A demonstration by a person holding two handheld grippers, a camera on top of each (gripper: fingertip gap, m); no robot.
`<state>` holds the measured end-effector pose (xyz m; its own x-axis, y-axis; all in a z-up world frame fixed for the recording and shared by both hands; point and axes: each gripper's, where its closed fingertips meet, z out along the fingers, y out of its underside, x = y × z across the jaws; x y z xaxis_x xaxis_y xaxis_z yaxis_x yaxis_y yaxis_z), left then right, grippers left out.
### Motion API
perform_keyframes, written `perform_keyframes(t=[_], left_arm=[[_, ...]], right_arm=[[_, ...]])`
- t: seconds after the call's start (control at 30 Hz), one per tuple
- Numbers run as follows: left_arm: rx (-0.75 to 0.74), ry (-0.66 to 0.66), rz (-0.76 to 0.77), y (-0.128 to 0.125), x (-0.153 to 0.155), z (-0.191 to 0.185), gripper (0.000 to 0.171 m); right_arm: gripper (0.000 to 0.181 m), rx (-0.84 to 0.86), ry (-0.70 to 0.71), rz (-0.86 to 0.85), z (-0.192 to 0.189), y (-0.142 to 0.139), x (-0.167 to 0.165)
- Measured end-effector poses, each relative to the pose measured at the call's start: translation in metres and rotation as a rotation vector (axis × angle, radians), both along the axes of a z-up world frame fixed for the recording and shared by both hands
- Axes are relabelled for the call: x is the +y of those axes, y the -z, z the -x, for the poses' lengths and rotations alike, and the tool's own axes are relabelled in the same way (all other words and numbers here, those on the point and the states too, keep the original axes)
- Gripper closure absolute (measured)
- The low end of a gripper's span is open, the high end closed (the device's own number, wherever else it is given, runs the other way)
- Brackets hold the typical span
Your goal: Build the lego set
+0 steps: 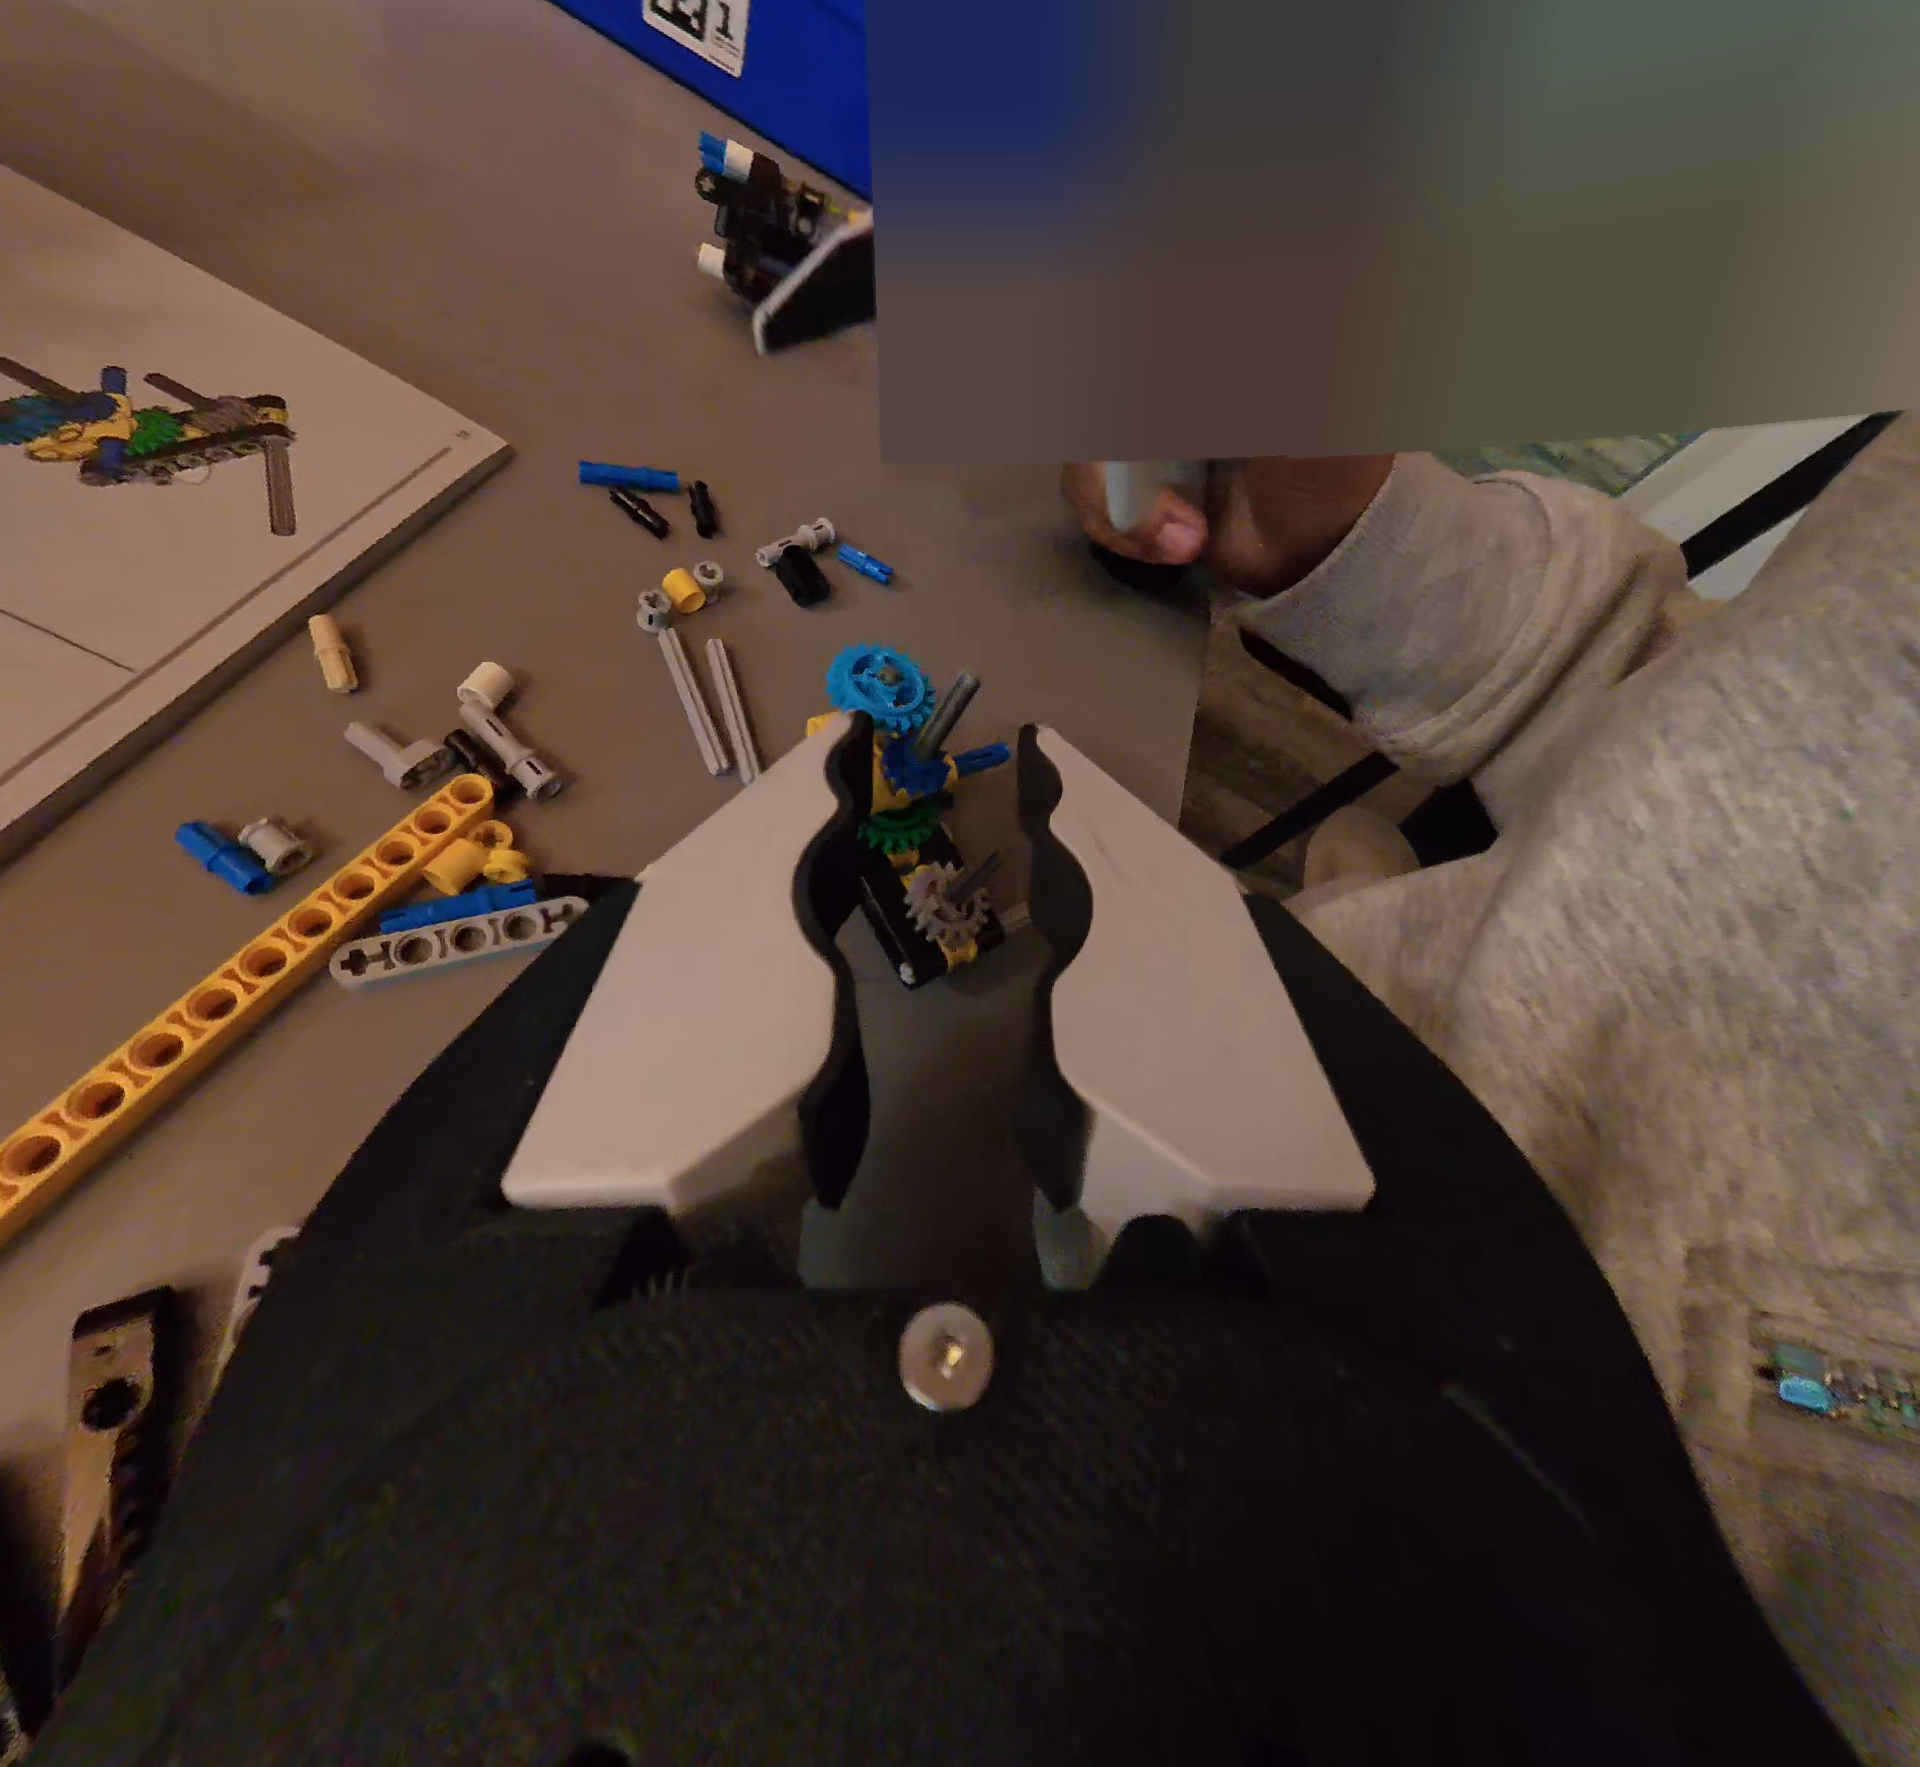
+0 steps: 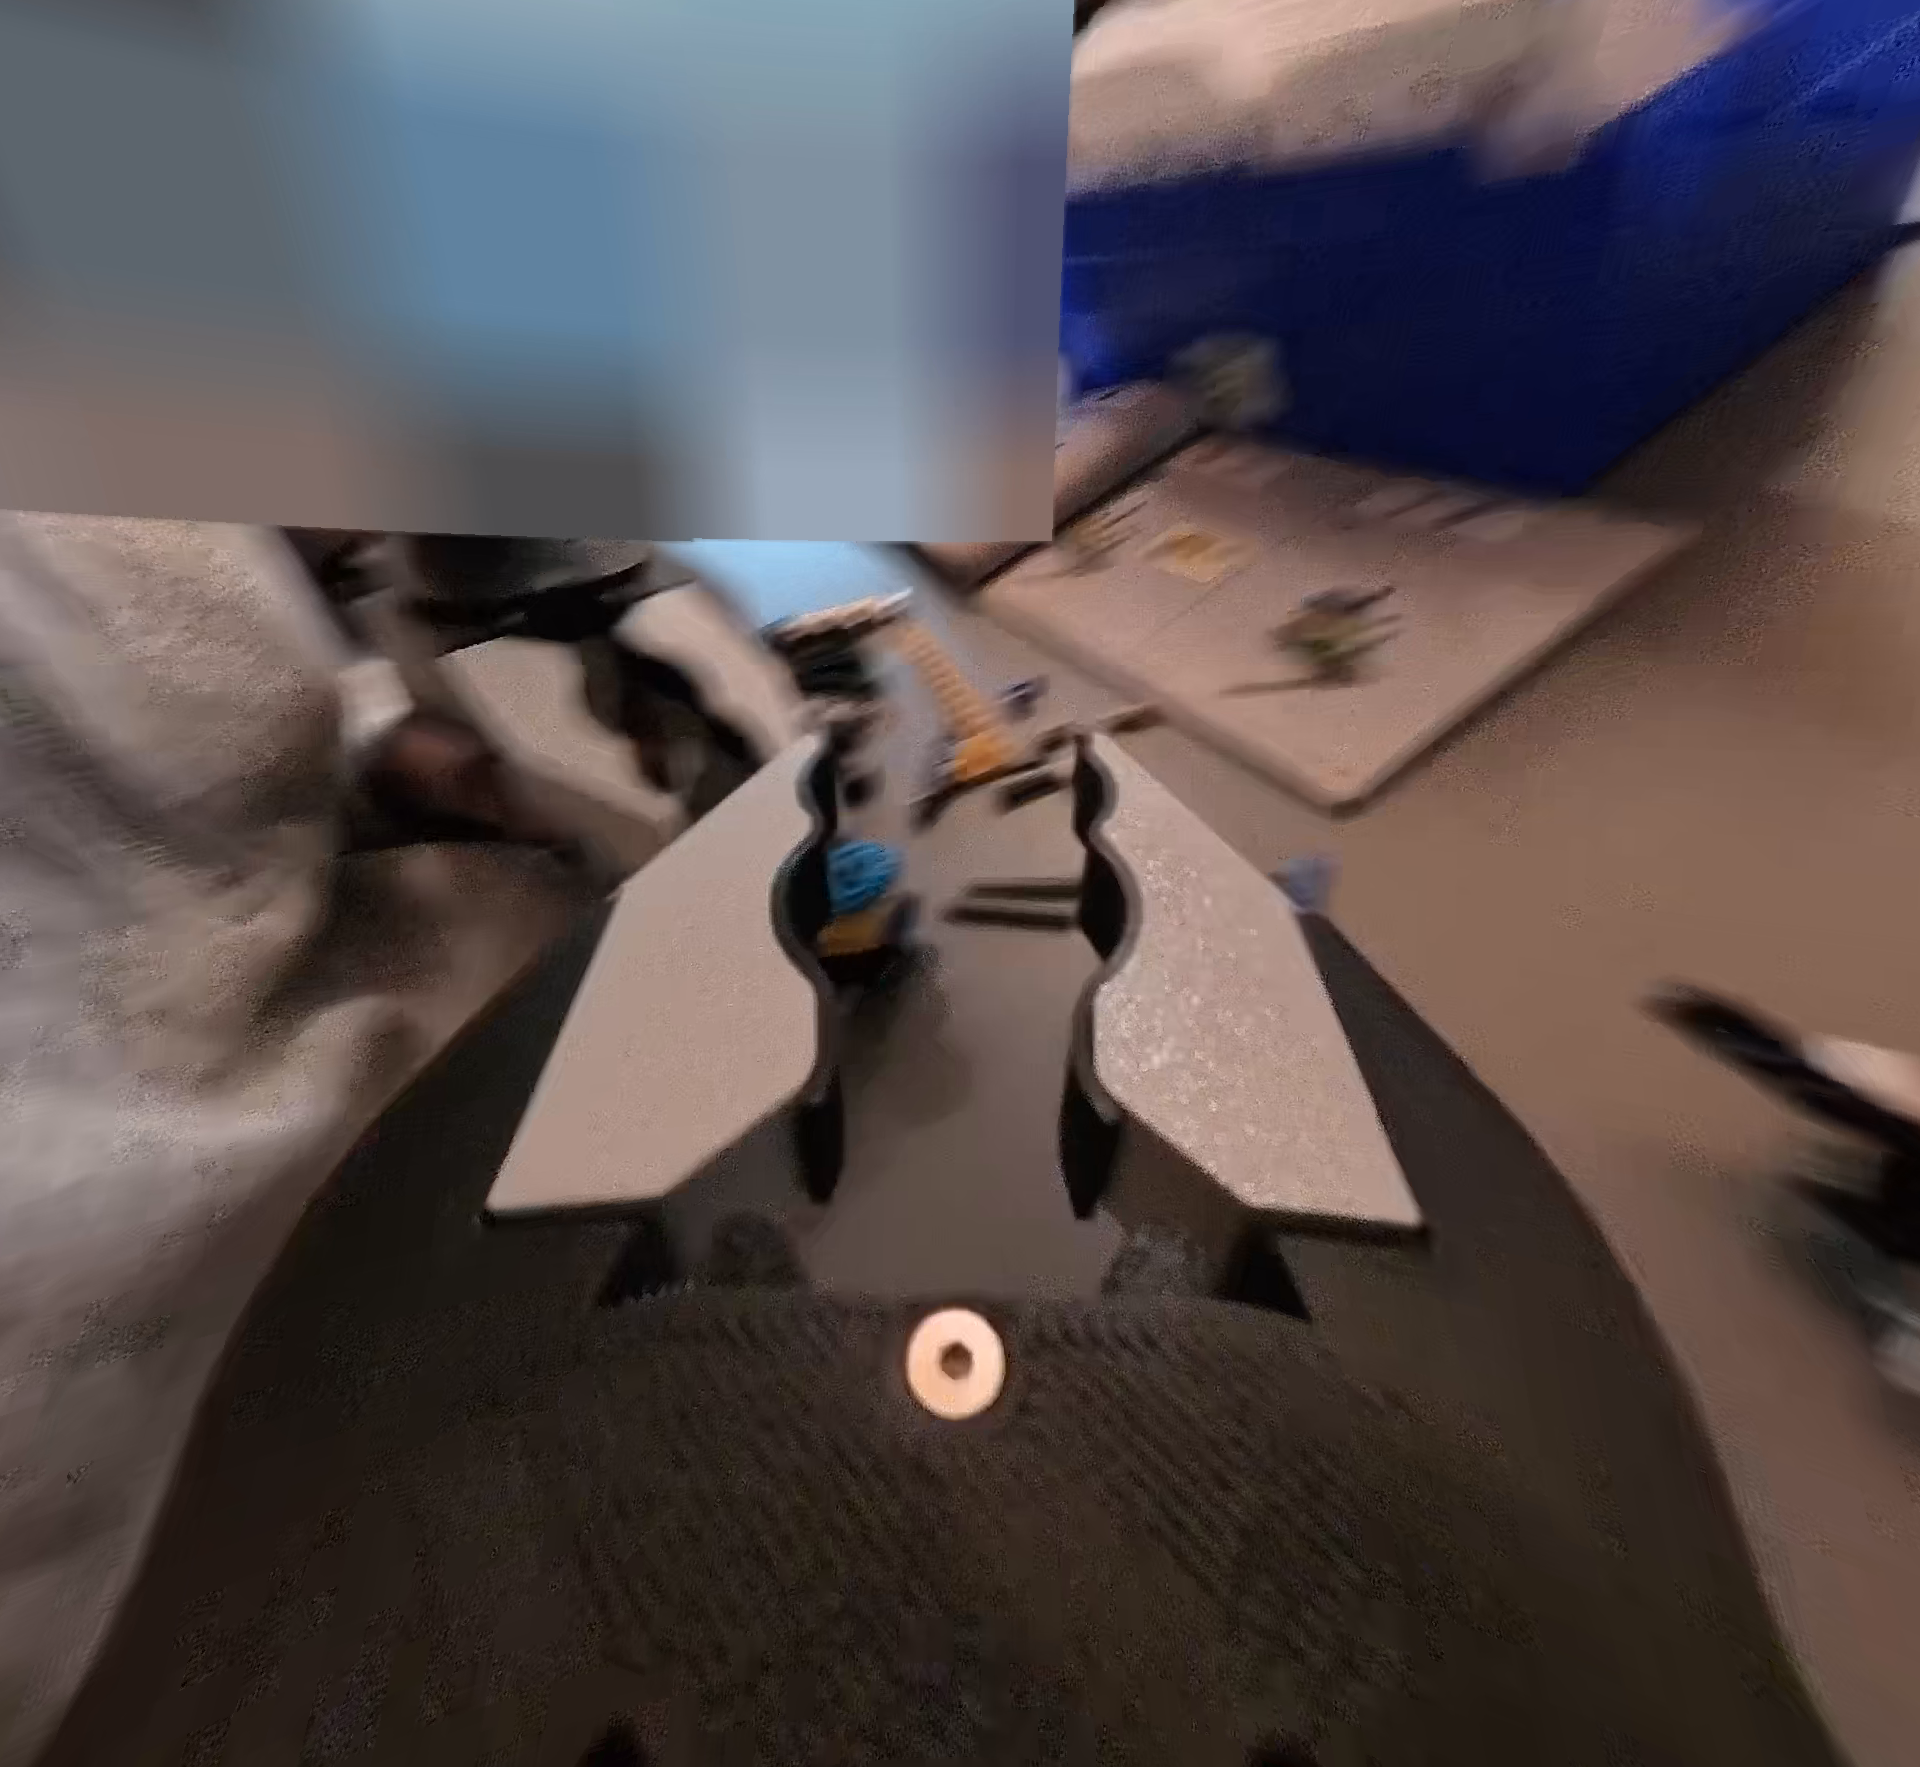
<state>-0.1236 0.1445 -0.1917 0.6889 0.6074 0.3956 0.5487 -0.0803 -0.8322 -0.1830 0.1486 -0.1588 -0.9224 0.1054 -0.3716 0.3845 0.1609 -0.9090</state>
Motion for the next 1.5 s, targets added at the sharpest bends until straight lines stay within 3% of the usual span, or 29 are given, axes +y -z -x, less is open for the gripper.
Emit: perform_keyframes(t=[0.13,0.37,0.8,1.5], left_arm=[[0.032,-0.035,0.016,-0.002,-0.003,0.003,0.146],[0.109,-0.066,0.188,0.006,-0.003,-0.001,0.153],[0.104,-0.09,0.202,0.008,-0.006,0.0,0.16],[0.088,-0.097,0.19,0.008,-0.008,-0.001,0.162]], right_arm=[[0.136,-0.082,-0.174,-0.041,-0.023,0.007,-0.007],[0.143,-0.004,-0.287,-0.215,-0.034,0.03,-0.015],[0.163,-0.02,-0.325,-0.259,-0.047,0.037,-0.012],[0.166,-0.01,-0.324,-0.275,-0.051,0.036,-0.008]])
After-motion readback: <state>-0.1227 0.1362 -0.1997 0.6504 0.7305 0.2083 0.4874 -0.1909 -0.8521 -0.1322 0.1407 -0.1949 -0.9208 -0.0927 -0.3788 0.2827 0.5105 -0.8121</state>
